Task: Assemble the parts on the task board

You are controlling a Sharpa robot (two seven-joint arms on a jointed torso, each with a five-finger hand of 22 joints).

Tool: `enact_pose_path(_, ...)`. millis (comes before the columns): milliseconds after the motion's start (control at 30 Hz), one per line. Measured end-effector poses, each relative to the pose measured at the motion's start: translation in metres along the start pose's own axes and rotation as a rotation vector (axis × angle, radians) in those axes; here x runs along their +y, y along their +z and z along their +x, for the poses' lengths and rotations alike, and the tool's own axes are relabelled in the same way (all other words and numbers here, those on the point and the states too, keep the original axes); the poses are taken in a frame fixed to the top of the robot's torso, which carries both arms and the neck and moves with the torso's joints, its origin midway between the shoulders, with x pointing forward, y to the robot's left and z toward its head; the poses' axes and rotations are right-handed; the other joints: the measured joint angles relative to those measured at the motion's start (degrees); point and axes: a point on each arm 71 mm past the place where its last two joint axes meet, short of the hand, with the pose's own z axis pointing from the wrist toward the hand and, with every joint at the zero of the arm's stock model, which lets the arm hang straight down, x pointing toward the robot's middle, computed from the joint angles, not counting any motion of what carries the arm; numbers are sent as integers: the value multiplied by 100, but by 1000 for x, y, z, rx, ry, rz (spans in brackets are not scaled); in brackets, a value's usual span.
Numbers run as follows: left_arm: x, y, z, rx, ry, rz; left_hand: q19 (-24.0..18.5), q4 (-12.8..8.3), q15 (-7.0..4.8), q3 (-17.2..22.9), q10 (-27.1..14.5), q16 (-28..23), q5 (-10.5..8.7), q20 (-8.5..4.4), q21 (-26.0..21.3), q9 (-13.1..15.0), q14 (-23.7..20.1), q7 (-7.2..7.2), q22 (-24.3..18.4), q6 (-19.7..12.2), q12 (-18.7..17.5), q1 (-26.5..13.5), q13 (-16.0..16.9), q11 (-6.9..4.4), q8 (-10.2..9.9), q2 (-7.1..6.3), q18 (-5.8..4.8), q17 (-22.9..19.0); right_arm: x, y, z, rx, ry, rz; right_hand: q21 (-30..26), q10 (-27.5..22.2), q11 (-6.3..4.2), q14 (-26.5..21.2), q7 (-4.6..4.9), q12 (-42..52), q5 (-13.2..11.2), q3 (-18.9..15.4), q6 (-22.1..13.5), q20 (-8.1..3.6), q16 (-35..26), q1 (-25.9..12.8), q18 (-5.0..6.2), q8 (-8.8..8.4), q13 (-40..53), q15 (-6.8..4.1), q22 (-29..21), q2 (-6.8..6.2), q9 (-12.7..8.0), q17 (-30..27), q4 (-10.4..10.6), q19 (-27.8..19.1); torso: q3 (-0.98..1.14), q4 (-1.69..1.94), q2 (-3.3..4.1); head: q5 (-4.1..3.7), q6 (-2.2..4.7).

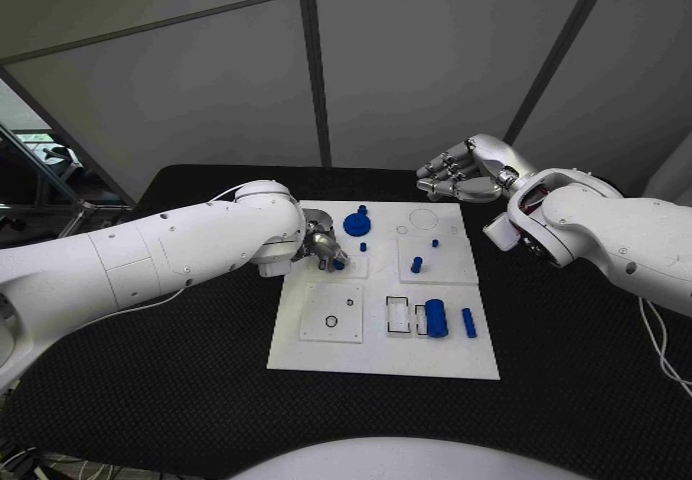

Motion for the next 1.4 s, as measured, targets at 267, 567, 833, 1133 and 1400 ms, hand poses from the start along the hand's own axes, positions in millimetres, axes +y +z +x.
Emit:
enact_pose_path(267,0,1,0,2,1,-1,0,61,-1,-61,38,0,-1,0,23,-17,1,0,0,0,0,-31,11,1,-22,31,-1,0,0,0,0,0,-1,3,0,0,0,0,0,0,17,0,0,0,0,0,1,0,0,0,0,0,-5,-6,0,0,0,1,0,-3,-6)
enact_pose_path(567,-1,1,1,3,1,-1,0,281,-1,-481,53,0,-14,0,23,-56,1,-2,0,105,22,-282,36,-13,-72,-11,0,0,0,0,0,0,-1,5,0,-21,21,0,0,0,23,0,0,0,0,0,1,0,0,0,-5,0,-4,-11,0,0,0,1,-1,-15,2)
enact_pose_path(833,-1,1,1,3,2,0,0,463,-1,-1083,59,0,-25,1,44,-83,1,-10,0,153,22,-309,52,-20,-107,-38,-1,0,-1,1,0,0,-1,7,-22,-20,21,0,0,0,22,0,0,0,0,0,1,0,0,0,-4,0,-4,-10,0,0,0,2,-2,-16,4)
enact_pose_path(1133,0,1,1,3,1,-1,0,512,-21,-1240,59,0,-25,1,44,-93,-19,-10,0,153,22,-255,58,-20,-133,16,0,0,-1,1,0,1,-1,8,-21,-20,21,0,0,0,49,0,0,0,0,0,1,0,0,0,-10,0,-4,-10,0,0,2,2,-2,-10,7)
enact_pose_path(1400,3,0,0,0,-2,-6,0,543,-21,-1317,59,0,-25,1,43,-95,-19,-10,0,153,22,-225,57,-20,-133,45,0,0,-1,1,0,1,-2,8,-21,-20,21,0,0,0,49,-16,0,0,0,0,1,0,0,0,-10,0,-4,-16,-16,-1,1,2,-3,-10,7)
